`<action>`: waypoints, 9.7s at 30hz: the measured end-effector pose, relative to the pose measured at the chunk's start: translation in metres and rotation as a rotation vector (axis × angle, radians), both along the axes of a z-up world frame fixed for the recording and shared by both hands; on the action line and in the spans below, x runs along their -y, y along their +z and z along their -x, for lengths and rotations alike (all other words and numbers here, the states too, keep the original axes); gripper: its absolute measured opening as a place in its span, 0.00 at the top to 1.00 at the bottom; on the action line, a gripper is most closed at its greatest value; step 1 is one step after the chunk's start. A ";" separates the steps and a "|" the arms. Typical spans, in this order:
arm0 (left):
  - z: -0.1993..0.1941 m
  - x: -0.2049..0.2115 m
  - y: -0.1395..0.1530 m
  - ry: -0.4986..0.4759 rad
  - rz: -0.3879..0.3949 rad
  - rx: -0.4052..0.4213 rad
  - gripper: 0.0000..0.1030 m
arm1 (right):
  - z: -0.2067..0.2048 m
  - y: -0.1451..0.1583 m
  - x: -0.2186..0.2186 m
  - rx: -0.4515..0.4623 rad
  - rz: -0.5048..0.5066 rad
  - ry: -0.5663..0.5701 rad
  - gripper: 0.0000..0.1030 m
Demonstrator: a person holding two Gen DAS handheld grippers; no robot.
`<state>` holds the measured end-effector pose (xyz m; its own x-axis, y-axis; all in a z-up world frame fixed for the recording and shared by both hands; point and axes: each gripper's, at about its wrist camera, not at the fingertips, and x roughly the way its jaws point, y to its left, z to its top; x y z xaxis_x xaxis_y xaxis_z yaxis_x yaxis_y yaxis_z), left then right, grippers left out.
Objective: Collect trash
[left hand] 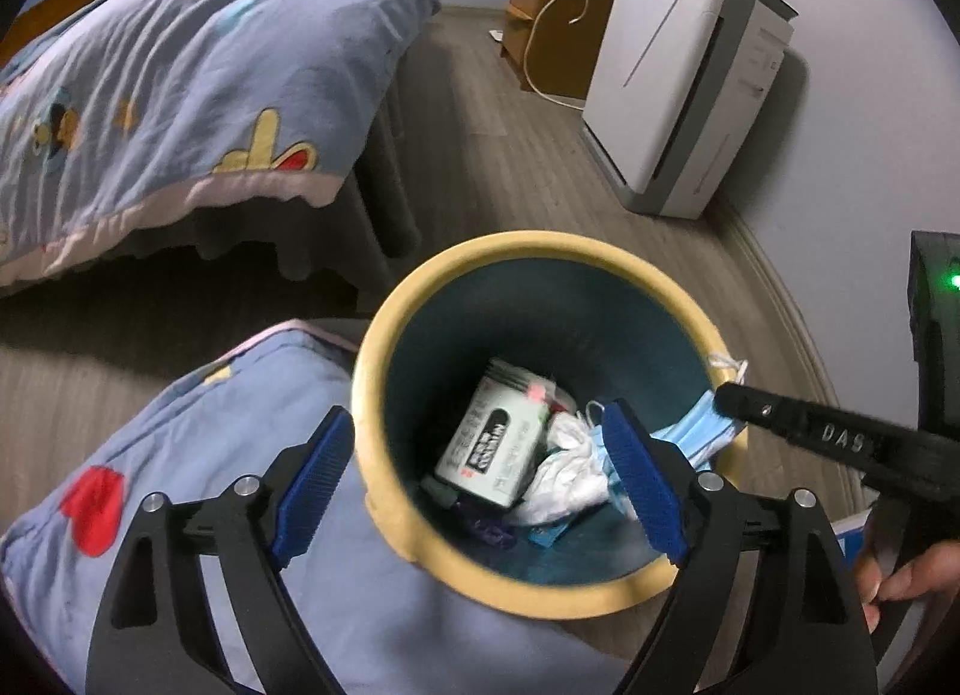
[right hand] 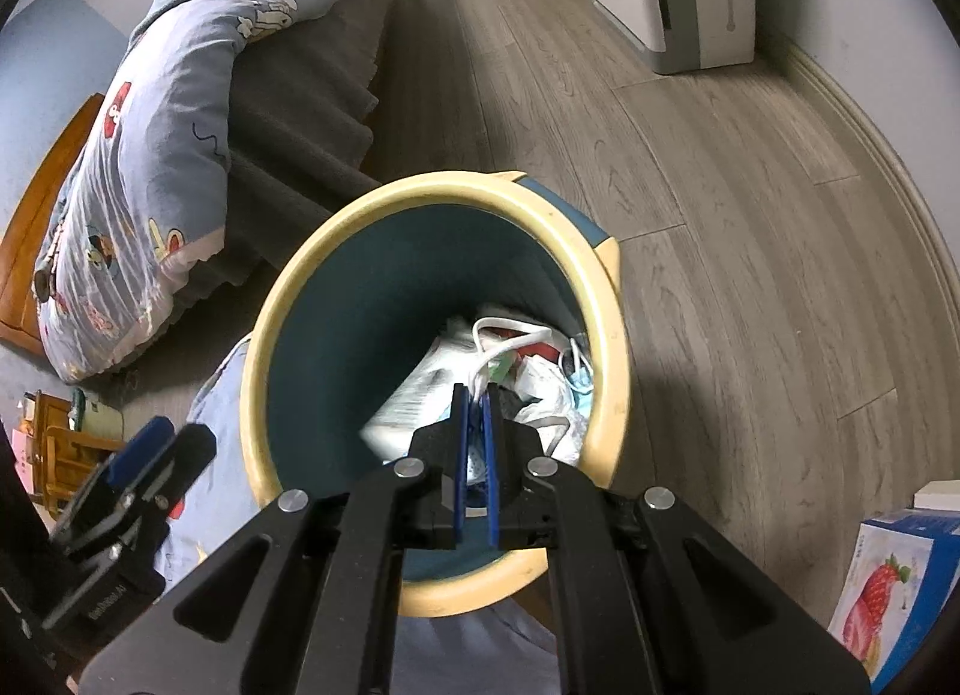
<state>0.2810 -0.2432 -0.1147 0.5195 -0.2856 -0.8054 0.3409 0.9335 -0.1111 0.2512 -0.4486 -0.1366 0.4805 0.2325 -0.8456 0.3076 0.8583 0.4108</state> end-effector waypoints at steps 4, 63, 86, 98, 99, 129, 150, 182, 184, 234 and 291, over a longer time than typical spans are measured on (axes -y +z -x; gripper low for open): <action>0.004 -0.014 -0.001 0.024 -0.010 0.002 0.18 | -0.002 0.002 -0.007 0.005 0.004 0.032 0.88; 0.262 -0.247 0.014 0.314 -0.169 -0.009 0.05 | 0.108 0.105 -0.190 0.147 0.174 0.199 0.06; 0.250 -0.237 -0.044 0.209 -0.133 -0.248 0.71 | 0.105 0.082 -0.237 0.116 0.299 0.331 0.06; 0.197 -0.307 0.041 0.261 -0.210 -0.068 0.71 | 0.093 0.046 -0.308 0.170 0.396 0.627 0.06; 0.194 -0.314 0.036 0.275 -0.183 -0.083 0.71 | 0.093 0.041 -0.315 0.174 0.390 0.658 0.06; 0.167 -0.347 0.007 0.305 -0.093 -0.172 0.71 | 0.107 -0.048 -0.430 0.082 0.352 1.086 0.73; 0.157 -0.304 0.025 0.218 -0.132 -0.114 0.71 | 0.082 0.063 -0.353 0.150 0.369 0.870 0.74; 0.133 -0.143 0.019 0.047 -0.153 -0.060 0.71 | 0.025 0.073 -0.144 0.155 0.261 0.531 0.73; 0.128 -0.125 0.018 0.037 -0.138 -0.060 0.71 | 0.024 0.071 -0.129 0.148 0.251 0.500 0.73; 0.031 0.000 -0.011 -0.111 -0.119 0.033 0.34 | -0.005 0.000 -0.033 0.000 0.143 0.244 0.58; 0.188 -0.064 0.105 0.051 -0.014 0.299 0.05 | 0.154 0.142 -0.066 0.362 0.524 0.169 0.06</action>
<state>0.0926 -0.1789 -0.0092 0.7476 -0.2430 -0.6181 0.3092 0.9510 0.0001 0.0970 -0.3829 0.0051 0.7488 -0.0689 -0.6592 0.0715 0.9972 -0.0230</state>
